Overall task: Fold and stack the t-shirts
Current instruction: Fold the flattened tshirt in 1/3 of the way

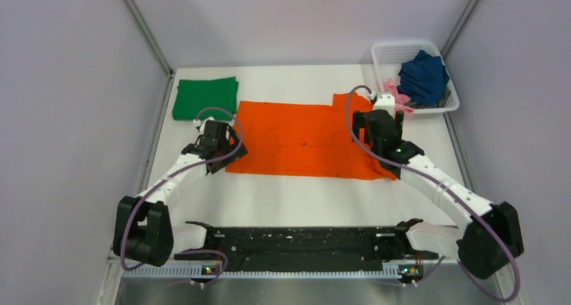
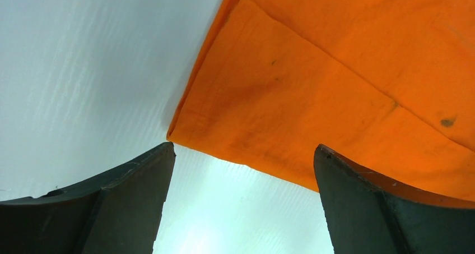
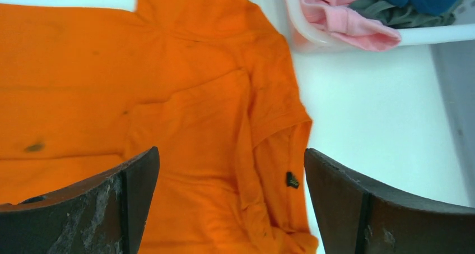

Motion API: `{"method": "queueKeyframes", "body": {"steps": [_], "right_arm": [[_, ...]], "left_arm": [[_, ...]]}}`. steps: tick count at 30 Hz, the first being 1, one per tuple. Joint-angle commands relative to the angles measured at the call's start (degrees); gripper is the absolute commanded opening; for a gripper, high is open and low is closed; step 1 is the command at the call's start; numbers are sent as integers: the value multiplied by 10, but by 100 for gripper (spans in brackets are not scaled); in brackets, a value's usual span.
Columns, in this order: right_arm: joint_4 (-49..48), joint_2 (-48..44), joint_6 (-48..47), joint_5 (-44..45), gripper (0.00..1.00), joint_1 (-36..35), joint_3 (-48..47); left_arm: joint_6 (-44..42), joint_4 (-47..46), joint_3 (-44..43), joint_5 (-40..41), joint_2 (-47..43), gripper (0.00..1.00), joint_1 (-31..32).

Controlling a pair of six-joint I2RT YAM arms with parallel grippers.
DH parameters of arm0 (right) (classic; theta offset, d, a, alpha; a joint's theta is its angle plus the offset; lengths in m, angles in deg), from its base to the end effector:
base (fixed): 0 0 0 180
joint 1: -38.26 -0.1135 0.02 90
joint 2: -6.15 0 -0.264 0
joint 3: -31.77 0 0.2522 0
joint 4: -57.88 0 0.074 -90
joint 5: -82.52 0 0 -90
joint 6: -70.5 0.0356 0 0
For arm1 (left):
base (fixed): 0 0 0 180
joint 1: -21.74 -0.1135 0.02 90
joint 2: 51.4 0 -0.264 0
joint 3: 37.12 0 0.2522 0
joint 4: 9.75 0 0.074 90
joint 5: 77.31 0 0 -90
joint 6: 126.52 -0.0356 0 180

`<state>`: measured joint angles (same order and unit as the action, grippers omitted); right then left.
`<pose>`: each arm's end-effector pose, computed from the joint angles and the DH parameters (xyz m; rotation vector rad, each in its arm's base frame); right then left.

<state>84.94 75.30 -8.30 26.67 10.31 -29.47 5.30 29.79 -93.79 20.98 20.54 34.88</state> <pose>0.2396 0.1045 0.2662 0.0259 2.0732 -0.2352 0.2392 -0.0506 0.2088 -0.6815 2.4316 -0.2071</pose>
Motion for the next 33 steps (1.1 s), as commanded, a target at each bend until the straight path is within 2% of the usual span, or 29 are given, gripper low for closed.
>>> {"method": "queueKeyframes", "body": {"steps": [1, 11, 21, 28, 33], "right_arm": [[-7, -74, 35, -104, 99, 4, 36], [-12, -93, 30, -95, 99, 4, 62], [0, -118, 36, -85, 99, 4, 81], [15, -130, 36, -85, 99, 4, 84], [27, -126, 61, -43, 99, 4, 94]], "left_arm": [[-21, -61, 15, -29, -30, 99, -1], [-30, -120, 40, -57, -26, 99, -1], [-33, -117, 32, -79, -20, 99, -1], [-40, -120, 44, -46, -42, 99, 0], [-40, -117, 38, -72, -18, 99, 0]]}}
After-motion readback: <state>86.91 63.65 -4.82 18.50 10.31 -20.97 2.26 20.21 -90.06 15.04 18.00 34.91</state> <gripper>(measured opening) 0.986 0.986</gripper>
